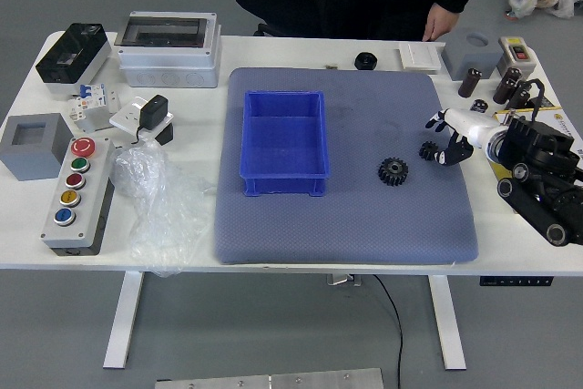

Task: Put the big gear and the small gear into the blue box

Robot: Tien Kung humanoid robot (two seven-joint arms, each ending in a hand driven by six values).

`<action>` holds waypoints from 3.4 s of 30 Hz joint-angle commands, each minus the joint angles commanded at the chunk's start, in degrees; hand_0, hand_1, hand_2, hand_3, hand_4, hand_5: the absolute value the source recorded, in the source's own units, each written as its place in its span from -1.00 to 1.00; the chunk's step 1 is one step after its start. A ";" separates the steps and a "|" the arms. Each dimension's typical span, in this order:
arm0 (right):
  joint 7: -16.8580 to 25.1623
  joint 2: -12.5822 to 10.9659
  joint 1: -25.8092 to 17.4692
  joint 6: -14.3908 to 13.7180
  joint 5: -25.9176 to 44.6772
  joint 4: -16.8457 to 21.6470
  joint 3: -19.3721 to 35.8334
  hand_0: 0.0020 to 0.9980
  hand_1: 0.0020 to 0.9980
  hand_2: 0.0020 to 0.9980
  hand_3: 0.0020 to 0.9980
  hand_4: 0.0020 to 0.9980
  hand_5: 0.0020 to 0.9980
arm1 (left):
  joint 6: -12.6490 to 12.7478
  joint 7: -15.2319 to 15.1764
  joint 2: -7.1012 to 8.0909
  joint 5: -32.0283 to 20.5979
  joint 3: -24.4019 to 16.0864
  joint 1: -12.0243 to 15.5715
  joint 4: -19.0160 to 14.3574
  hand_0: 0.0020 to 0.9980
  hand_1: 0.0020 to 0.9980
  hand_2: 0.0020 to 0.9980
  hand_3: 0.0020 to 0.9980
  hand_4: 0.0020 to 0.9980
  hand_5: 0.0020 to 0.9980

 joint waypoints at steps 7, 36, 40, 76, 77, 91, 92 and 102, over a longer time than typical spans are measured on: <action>-0.16 0.39 0.17 0.06 0.14 -0.21 -0.46 0.09 0.10 0.59 0.58 0.31 -0.82 | -0.04 0.02 -0.08 0.05 -0.07 -0.14 -0.01 0.73 0.67 0.67 0.58 0.20 -0.25; -0.49 0.60 -0.16 0.33 0.43 0.01 -1.51 0.08 0.08 0.53 0.35 0.29 -0.82 | -0.01 0.13 -0.15 -0.05 -0.09 -0.20 -0.01 0.73 0.67 0.66 0.58 0.20 -0.25; -0.50 0.61 -0.23 0.15 0.34 0.00 -1.52 0.06 0.06 0.49 0.31 0.26 -0.81 | -0.01 0.14 -0.17 -0.07 -0.08 -0.24 -0.01 0.73 0.67 0.66 0.58 0.20 -0.25; -0.79 1.15 -1.03 -4.56 -2.36 0.01 -1.78 -0.01 -0.20 0.03 0.20 0.07 -0.83 | 0.01 0.13 -0.27 -0.23 0.52 -0.31 -0.01 0.72 0.67 0.66 0.57 0.20 -0.25; -0.80 1.07 -0.98 -4.56 -2.39 0.11 -1.79 -0.01 -0.20 0.03 0.20 0.07 -0.83 | 0.00 0.13 -0.25 -0.22 0.51 -0.32 -0.01 0.72 0.67 0.66 0.57 0.20 -0.25; -1.21 -0.82 -0.10 -4.11 -3.27 2.46 -1.43 0.03 -0.21 0.03 0.20 0.03 -0.86 | 0.02 0.17 0.08 -0.08 0.23 -0.38 -0.04 0.72 0.67 0.66 0.57 0.20 -0.25; -1.29 -1.05 0.00 -4.03 -3.44 2.80 -1.27 0.03 -0.21 0.03 0.20 0.03 -0.86 | 0.02 0.17 0.12 -0.06 0.17 -0.38 -0.04 0.72 0.67 0.66 0.57 0.20 -0.25; -2.14 -3.21 0.75 -3.52 -4.82 7.21 0.74 0.06 -0.20 0.02 0.20 -0.02 -0.90 | 0.04 0.22 0.47 0.05 -0.26 -0.19 -0.03 0.72 0.66 0.66 0.57 0.19 -0.25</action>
